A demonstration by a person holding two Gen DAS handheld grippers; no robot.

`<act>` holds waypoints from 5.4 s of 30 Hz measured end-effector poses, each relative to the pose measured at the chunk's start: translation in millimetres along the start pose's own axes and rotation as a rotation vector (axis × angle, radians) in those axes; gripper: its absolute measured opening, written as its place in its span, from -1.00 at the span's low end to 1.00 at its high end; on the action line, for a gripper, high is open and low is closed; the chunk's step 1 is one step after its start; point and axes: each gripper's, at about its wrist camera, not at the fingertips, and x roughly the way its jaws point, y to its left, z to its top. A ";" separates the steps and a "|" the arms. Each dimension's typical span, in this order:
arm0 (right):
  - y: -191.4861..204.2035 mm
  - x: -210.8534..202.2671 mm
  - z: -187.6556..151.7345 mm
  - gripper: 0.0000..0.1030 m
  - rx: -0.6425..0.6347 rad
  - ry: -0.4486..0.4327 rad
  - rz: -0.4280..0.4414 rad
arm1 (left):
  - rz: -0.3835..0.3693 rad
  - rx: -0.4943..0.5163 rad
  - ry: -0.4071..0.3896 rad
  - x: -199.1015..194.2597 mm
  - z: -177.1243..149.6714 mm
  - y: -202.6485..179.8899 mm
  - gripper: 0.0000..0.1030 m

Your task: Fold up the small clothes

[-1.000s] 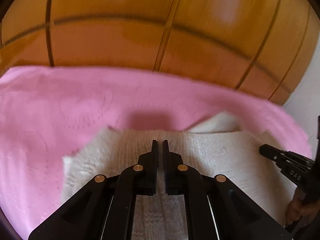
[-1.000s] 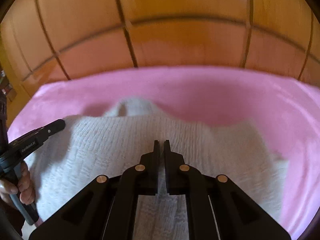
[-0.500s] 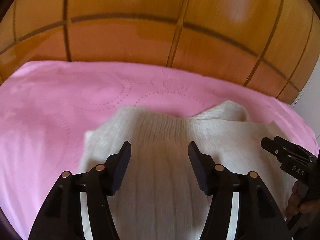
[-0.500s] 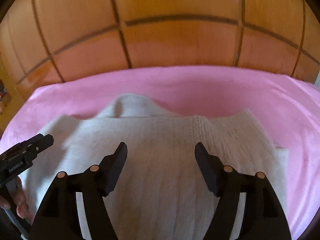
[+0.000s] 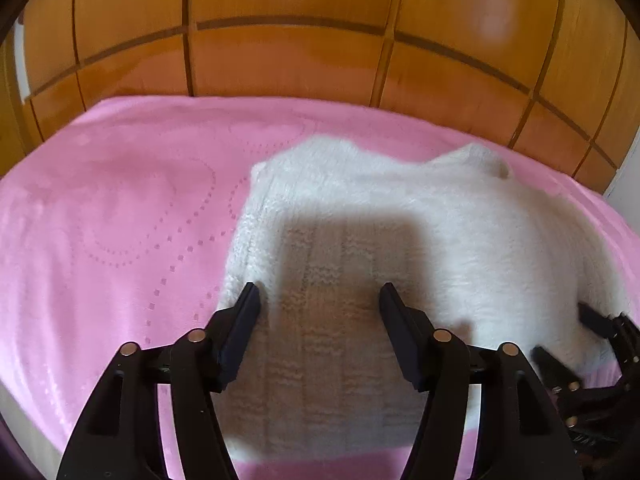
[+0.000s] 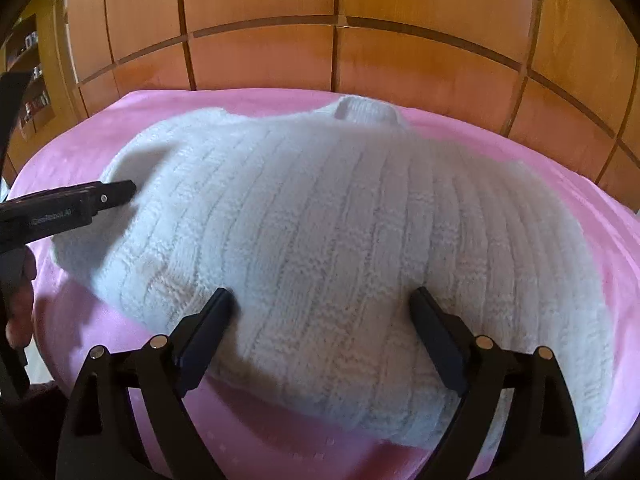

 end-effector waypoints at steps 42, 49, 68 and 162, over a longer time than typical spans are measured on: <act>-134.8 -31.9 -45.9 0.93 0.428 0.004 -0.104 | -0.213 -0.317 0.122 15.4 42.4 90.3 -0.24; -132.5 -30.3 -45.5 0.95 0.423 0.002 -0.114 | -0.081 -0.298 0.162 61.6 59.0 79.7 -0.48; -186.5 -58.0 -18.0 0.87 0.589 -0.097 -0.031 | 0.050 -0.022 -0.080 -21.9 23.4 14.7 0.16; -56.1 -36.5 24.9 0.41 0.317 -0.032 0.378 | -0.839 -0.444 0.350 47.5 55.0 -24.8 0.68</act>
